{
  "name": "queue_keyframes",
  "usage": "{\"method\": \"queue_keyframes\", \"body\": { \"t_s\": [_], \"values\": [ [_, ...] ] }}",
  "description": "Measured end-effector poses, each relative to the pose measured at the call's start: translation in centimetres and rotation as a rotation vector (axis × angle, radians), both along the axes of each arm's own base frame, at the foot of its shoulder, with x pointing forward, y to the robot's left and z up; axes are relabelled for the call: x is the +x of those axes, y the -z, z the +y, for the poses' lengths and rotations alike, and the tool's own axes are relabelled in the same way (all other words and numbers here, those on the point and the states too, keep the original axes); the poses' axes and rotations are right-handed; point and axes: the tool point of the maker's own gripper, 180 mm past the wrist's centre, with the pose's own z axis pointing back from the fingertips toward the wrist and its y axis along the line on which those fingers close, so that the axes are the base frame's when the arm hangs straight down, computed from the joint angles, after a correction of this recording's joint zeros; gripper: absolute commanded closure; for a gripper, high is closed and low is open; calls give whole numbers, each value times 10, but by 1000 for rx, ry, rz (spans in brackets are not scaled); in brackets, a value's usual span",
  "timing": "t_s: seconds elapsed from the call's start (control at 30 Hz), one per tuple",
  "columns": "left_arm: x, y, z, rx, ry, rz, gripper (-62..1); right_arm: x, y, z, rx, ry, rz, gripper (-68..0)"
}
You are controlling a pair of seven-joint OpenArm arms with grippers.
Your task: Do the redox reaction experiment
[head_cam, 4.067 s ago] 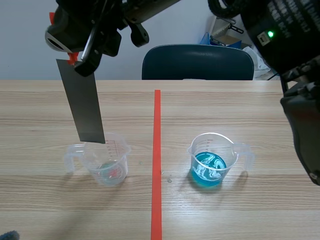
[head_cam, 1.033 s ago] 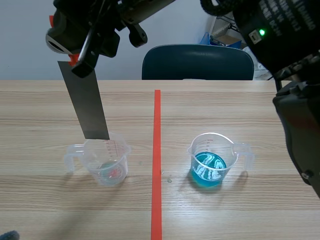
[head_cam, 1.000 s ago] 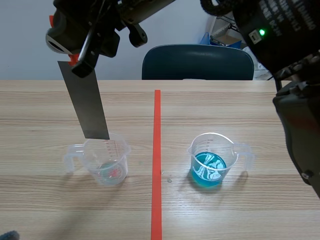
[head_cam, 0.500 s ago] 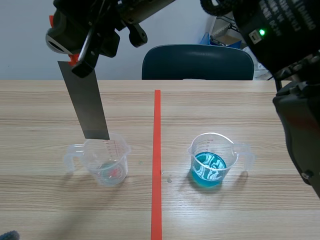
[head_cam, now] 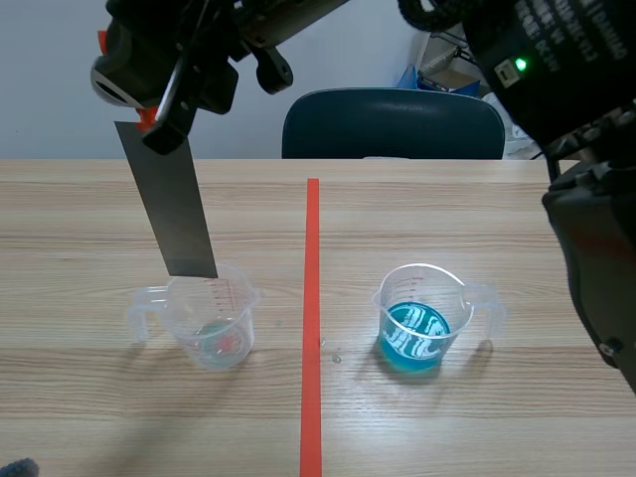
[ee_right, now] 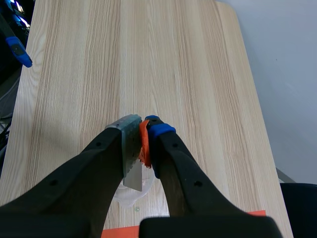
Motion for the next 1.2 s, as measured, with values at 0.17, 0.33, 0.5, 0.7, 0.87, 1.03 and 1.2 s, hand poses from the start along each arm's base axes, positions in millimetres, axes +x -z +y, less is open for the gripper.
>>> {"method": "queue_keyframes", "body": {
  "t_s": [0.17,0.33,0.5,0.7,0.87,1.03,1.2],
  "values": [
    [0,0,0,0,0,0,-623,0,0,0,0,0,0,-6],
    [0,0,0,0,0,0,-623,0,0,0,1,0,0,-6],
    [0,0,0,0,0,0,-623,0,-1,0,4,-1,1,-6],
    [0,0,0,0,0,0,-623,1,-3,3,35,-7,13,-6],
    [0,0,0,0,0,0,-623,11,12,4,40,8,78,-6],
    [0,4,1,13,-3,19,-623,23,30,4,16,40,124,-6],
    [0,6,1,18,-4,26,-623,28,39,8,25,37,145,-6]
  ]
}}
